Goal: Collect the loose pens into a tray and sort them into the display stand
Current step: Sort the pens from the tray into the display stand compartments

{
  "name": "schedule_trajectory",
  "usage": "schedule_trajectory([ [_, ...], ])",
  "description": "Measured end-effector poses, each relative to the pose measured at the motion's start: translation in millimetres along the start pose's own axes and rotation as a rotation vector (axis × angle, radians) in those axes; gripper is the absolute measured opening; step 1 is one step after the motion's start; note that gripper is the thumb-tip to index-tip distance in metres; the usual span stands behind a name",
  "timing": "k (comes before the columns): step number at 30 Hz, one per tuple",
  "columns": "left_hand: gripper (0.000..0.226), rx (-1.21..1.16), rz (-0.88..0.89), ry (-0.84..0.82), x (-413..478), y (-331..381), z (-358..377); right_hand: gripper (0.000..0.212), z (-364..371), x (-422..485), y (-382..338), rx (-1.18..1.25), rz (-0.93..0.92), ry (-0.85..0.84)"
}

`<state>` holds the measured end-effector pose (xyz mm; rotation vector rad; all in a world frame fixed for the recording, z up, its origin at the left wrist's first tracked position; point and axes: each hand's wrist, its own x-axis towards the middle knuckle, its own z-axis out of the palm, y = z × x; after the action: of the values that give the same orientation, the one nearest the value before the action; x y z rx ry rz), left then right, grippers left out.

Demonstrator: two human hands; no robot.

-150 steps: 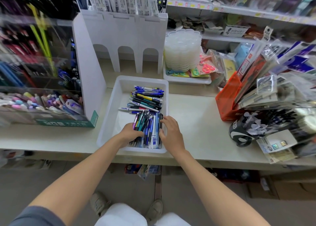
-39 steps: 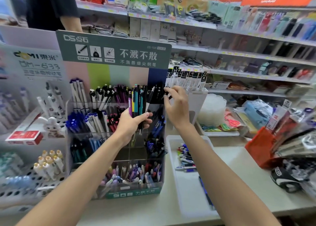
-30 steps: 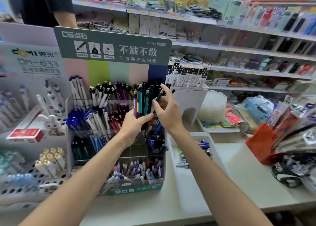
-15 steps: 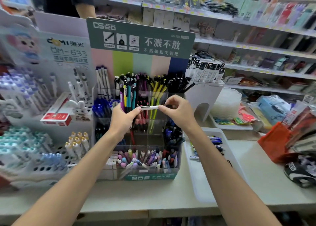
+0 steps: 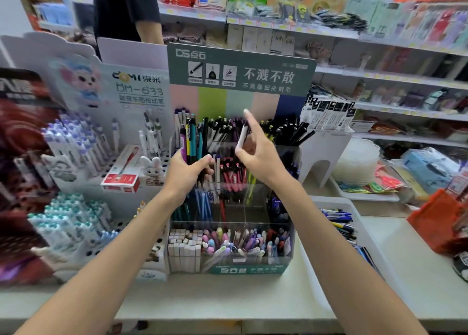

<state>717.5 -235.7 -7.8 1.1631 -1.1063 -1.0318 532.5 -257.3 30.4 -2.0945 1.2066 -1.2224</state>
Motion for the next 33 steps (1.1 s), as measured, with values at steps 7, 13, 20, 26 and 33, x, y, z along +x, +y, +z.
schedule_trajectory([
  [7,0.007,-0.08,-0.02,-0.017,7,0,-9,0.082,22,44,-14,-0.014,-0.144,0.389],
  [13,0.004,-0.119,-0.017,-0.024,6,2,-13,0.066,35,56,1,-0.173,-0.168,0.339],
  [20,0.008,-0.147,-0.03,-0.044,8,3,-16,0.029,38,64,10,-0.356,-0.15,0.326],
  [26,0.013,-0.141,-0.036,-0.049,10,-1,-16,0.027,28,72,4,-0.429,-0.135,0.21],
  [33,0.027,-0.136,-0.04,-0.041,8,-2,-13,0.022,25,74,-7,-0.316,-0.049,0.135],
])
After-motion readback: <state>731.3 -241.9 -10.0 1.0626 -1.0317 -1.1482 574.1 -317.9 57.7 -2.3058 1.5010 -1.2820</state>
